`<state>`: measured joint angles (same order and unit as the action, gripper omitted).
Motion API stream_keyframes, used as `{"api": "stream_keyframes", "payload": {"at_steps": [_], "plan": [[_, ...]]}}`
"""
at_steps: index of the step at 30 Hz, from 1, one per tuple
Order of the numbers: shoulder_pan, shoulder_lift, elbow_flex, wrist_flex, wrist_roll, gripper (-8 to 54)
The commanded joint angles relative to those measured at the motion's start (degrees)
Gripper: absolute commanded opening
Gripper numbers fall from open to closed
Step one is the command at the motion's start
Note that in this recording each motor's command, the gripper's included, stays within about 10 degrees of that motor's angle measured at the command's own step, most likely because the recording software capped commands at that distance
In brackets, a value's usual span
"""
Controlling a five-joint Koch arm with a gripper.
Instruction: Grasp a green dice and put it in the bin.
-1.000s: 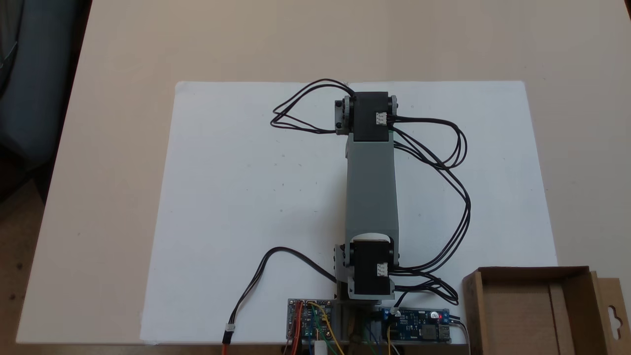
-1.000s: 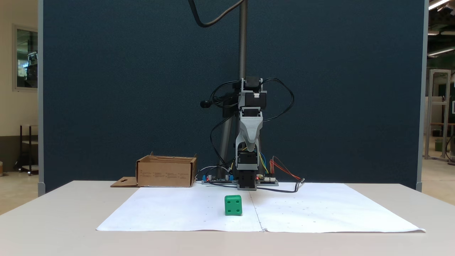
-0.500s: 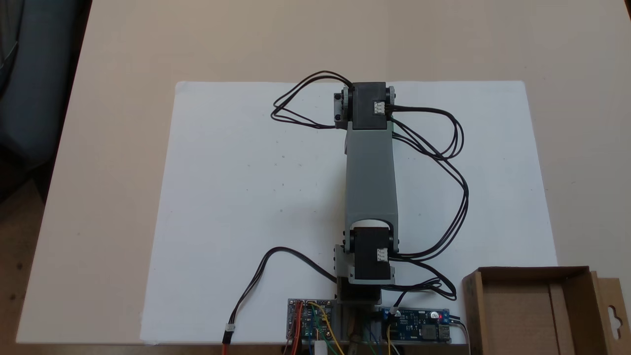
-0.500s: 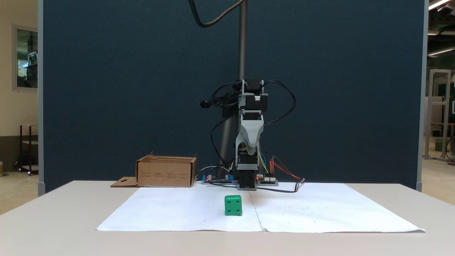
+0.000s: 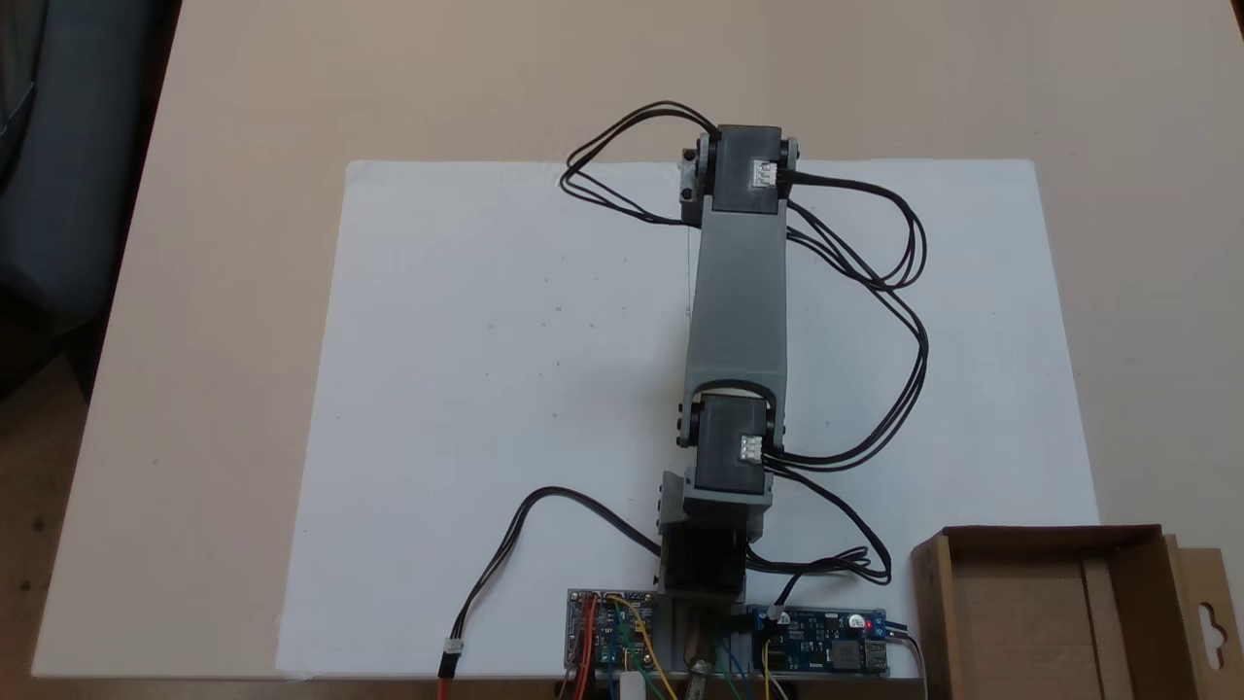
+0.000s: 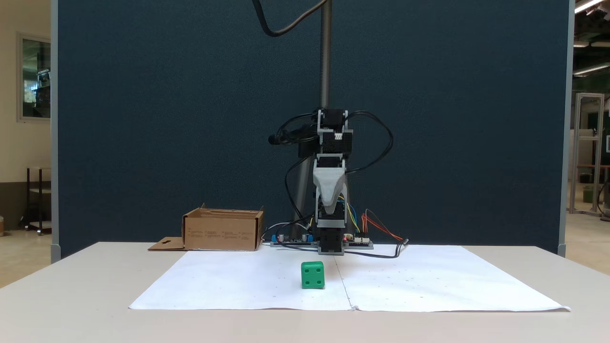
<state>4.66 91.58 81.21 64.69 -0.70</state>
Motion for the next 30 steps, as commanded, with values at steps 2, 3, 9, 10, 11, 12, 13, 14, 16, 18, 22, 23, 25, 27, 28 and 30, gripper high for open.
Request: {"api": "stream_keyframes", "payload": {"at_steps": [2,3,9,10,11,12,13,14,16,18,22,23,25,27,28,30], "plan": [[1.85,-0.44,-2.64,-2.72,-7.03,50.4],[2.11,-1.05,-2.64,-3.6,-7.65,50.4],[3.34,-5.27,-3.25,-5.62,-9.93,50.4],[3.43,-5.8,-3.34,-6.15,-10.28,50.4],[3.6,-6.5,-3.34,-6.24,-10.63,50.4],[3.78,-7.12,-3.52,-6.42,-10.63,50.4],[3.87,-7.56,-3.6,-6.5,-10.72,50.4],[3.87,-8.0,-3.78,-6.5,-10.81,50.4],[4.22,-8.79,-4.22,-6.59,-11.87,50.4],[4.31,-9.4,-4.39,-6.59,-11.95,50.4],[4.75,-10.11,-4.48,-6.59,-11.69,50.4],[4.75,-10.28,-4.57,-6.68,-11.69,50.3],[4.75,-10.9,-4.83,-6.86,-11.69,50.3],[4.75,-11.87,-5.19,-6.94,-11.51,50.1],[4.75,-12.3,-5.27,-7.12,-11.51,50.0],[4.75,-13.27,-5.71,-7.21,-11.43,49.9]]}}
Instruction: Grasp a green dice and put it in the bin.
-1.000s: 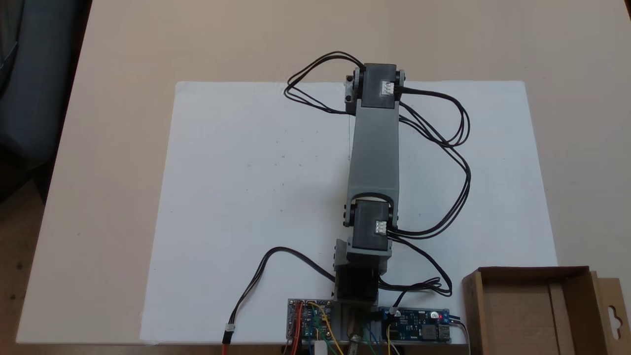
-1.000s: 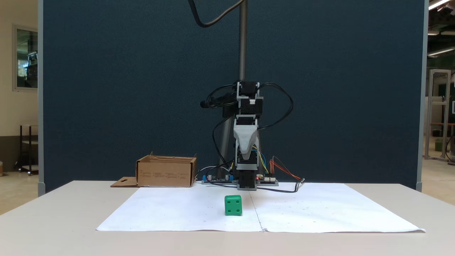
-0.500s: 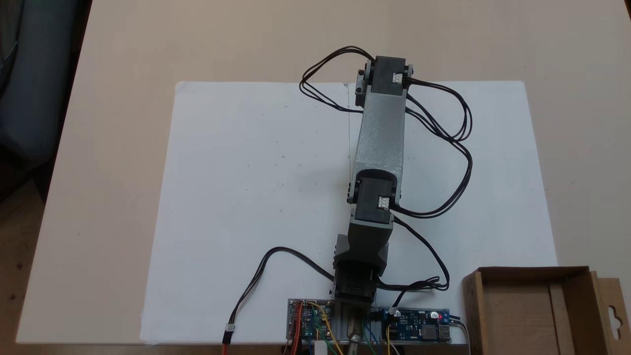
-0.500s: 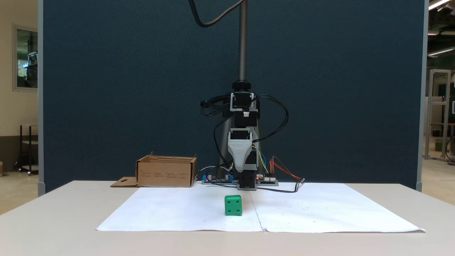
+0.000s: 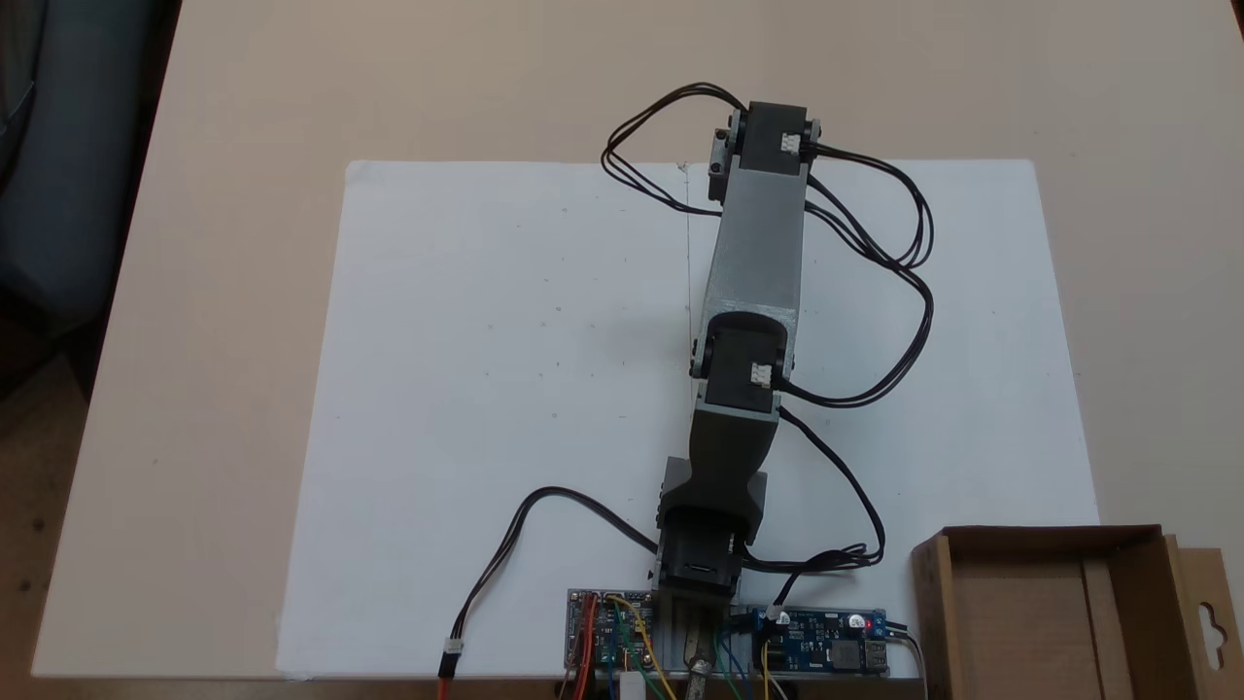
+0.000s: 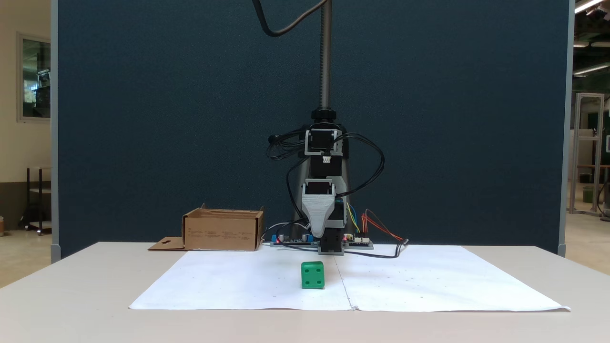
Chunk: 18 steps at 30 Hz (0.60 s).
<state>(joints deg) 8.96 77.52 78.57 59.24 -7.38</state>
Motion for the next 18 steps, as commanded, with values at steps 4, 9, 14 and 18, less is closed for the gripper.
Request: {"api": "stream_keyframes", "payload": {"at_steps": [4,9,14,18], "plan": [[0.44,-1.23,-4.04,-2.2,-4.75,49.9],[0.44,-2.72,-4.75,-2.2,-4.75,49.9],[0.62,-5.1,-5.71,-2.29,-4.83,49.9],[0.88,-6.42,-6.06,-2.64,-4.83,49.8]]}}
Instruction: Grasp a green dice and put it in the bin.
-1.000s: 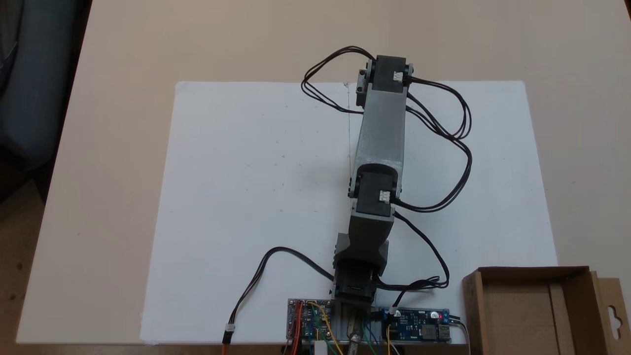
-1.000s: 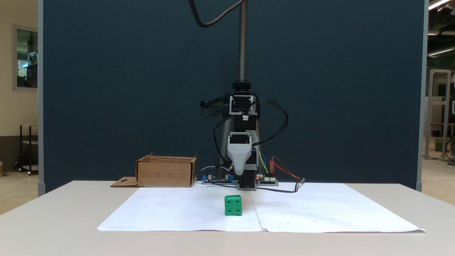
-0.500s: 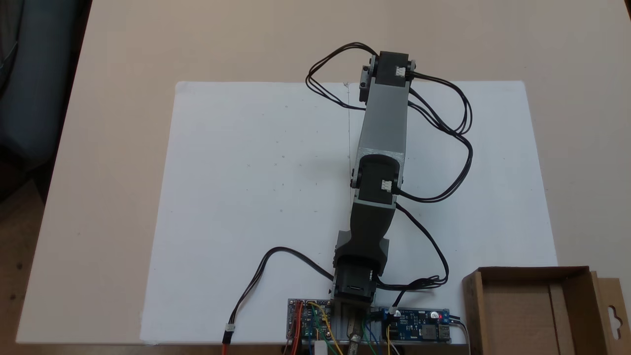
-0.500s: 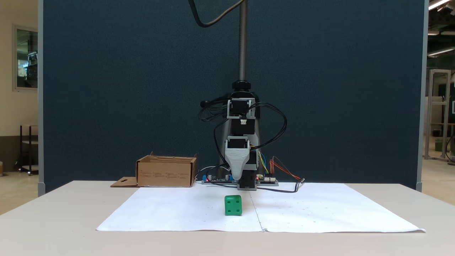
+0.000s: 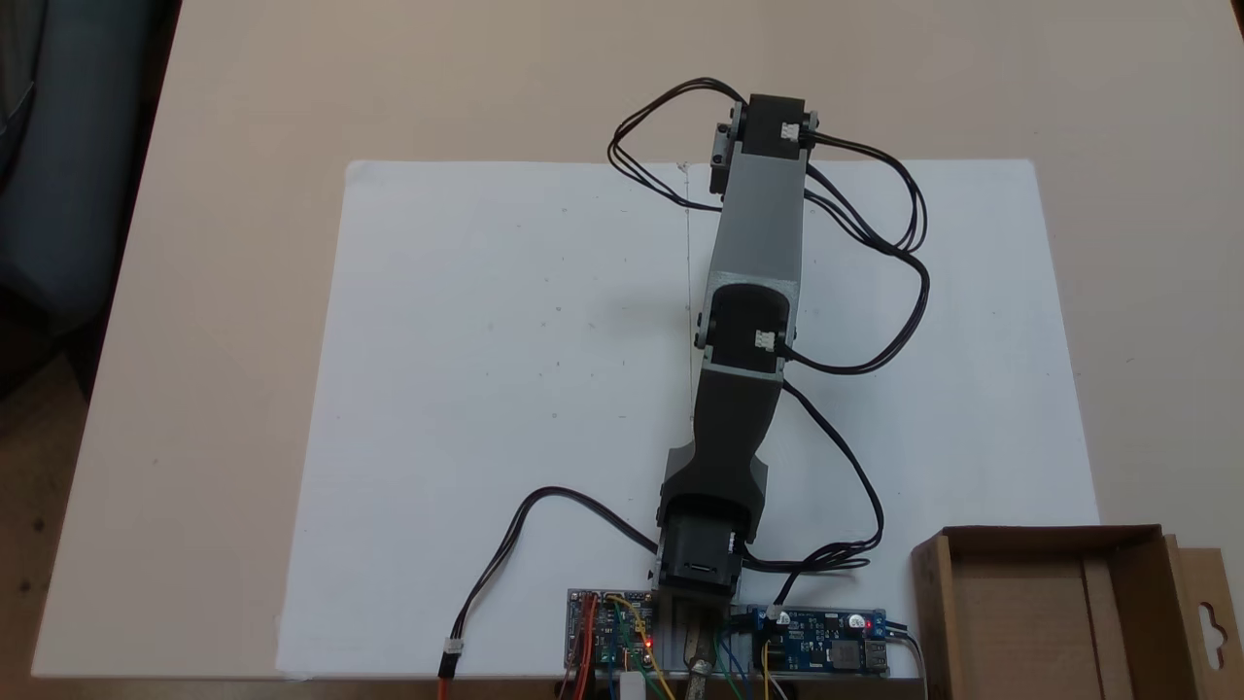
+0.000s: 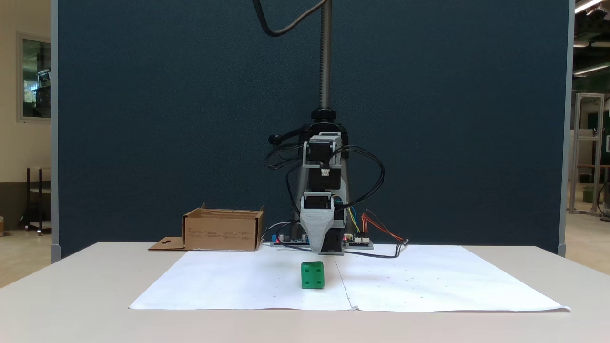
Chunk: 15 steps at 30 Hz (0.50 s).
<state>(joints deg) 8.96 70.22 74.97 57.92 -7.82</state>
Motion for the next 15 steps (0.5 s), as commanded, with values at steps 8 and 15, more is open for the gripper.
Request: {"api": "stream_keyframes", "payload": {"at_steps": [8,15], "plan": [[1.05,-0.88,-2.81,-2.55,-4.39,48.5],[1.41,-0.97,-2.37,-2.55,-4.39,48.5]]}}
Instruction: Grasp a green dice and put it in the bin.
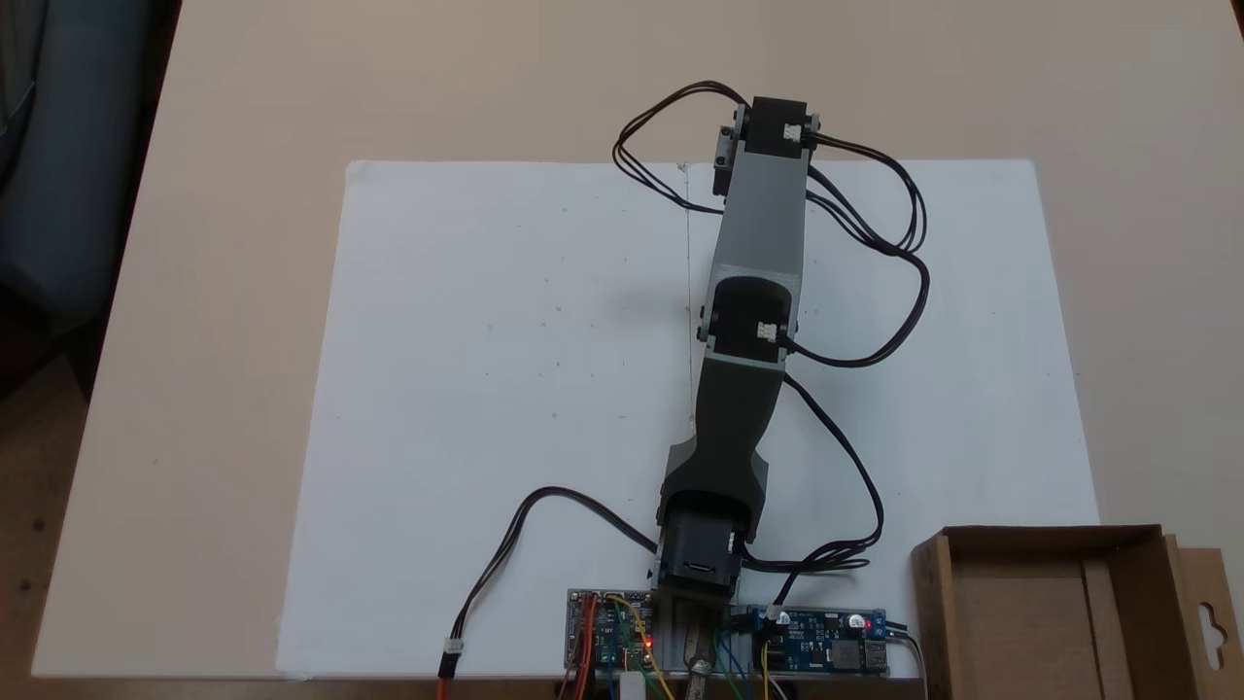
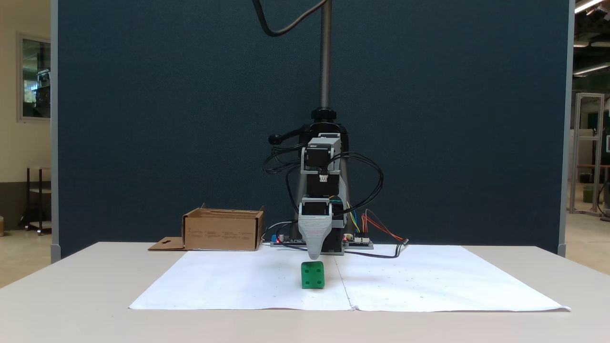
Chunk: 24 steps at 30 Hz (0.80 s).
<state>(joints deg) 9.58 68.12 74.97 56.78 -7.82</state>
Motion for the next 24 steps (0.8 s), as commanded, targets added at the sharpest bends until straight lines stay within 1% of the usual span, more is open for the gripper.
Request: {"api": "stream_keyframes", "payload": {"at_steps": [1,24], "plan": [[0.79,1.14,-2.11,-1.58,-4.39,48.5],[2.81,-2.81,-0.79,-2.9,-4.75,48.4]]}}
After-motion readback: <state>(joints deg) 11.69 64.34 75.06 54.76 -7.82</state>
